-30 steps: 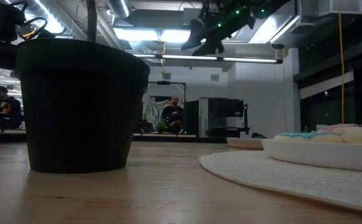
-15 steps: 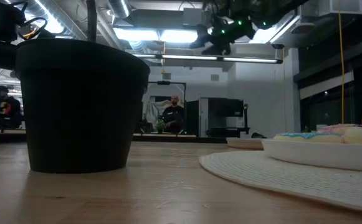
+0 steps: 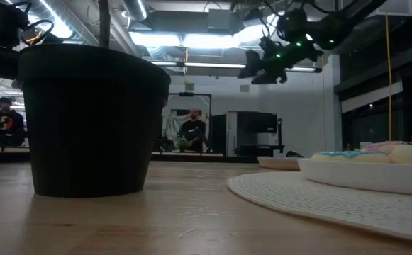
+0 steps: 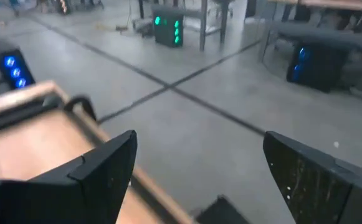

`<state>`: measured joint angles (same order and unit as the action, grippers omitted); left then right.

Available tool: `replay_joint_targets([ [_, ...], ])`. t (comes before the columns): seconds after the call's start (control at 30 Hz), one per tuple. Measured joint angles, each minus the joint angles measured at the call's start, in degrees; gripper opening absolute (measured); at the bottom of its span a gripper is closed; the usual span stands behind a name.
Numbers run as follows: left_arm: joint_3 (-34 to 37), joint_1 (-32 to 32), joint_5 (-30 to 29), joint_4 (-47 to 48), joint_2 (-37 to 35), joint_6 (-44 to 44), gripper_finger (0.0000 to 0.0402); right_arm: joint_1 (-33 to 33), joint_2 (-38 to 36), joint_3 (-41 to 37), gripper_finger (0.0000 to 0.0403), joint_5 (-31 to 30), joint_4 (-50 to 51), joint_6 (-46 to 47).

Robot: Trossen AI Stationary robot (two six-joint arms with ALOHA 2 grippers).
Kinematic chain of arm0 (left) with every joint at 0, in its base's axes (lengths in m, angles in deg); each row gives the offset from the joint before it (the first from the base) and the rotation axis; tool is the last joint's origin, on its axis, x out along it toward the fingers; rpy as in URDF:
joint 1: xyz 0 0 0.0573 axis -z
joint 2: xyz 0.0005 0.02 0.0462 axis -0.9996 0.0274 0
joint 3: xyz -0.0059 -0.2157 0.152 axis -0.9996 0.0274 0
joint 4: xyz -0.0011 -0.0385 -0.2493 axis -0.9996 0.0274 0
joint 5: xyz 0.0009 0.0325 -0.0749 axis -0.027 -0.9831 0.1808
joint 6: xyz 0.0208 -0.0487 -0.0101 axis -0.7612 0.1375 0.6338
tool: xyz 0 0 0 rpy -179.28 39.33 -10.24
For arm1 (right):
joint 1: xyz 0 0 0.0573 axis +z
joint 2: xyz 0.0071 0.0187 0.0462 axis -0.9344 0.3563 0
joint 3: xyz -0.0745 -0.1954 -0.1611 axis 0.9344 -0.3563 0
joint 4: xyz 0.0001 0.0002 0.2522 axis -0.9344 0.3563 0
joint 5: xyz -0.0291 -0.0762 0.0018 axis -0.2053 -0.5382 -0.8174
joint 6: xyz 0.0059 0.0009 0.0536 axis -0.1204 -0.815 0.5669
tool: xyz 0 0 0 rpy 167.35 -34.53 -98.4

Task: Pick & Place donuts
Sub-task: Return to Home Position

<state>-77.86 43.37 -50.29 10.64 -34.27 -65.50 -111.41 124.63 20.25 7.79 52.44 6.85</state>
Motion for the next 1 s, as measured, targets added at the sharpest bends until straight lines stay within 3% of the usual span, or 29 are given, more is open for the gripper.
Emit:
replay_joint_targets([
  [0.53,-0.01,0.01,-0.01,0.00,0.01,0.00,0.0270,-3.25,-21.07,-28.07,0.0349,-0.05,-6.19,8.74],
  [1.0,-0.01,0.01,-0.01,0.00,0.01,0.01,0.0270,-8.13,-39.49,-43.23,0.0348,-3.06,-6.84,8.90],
])
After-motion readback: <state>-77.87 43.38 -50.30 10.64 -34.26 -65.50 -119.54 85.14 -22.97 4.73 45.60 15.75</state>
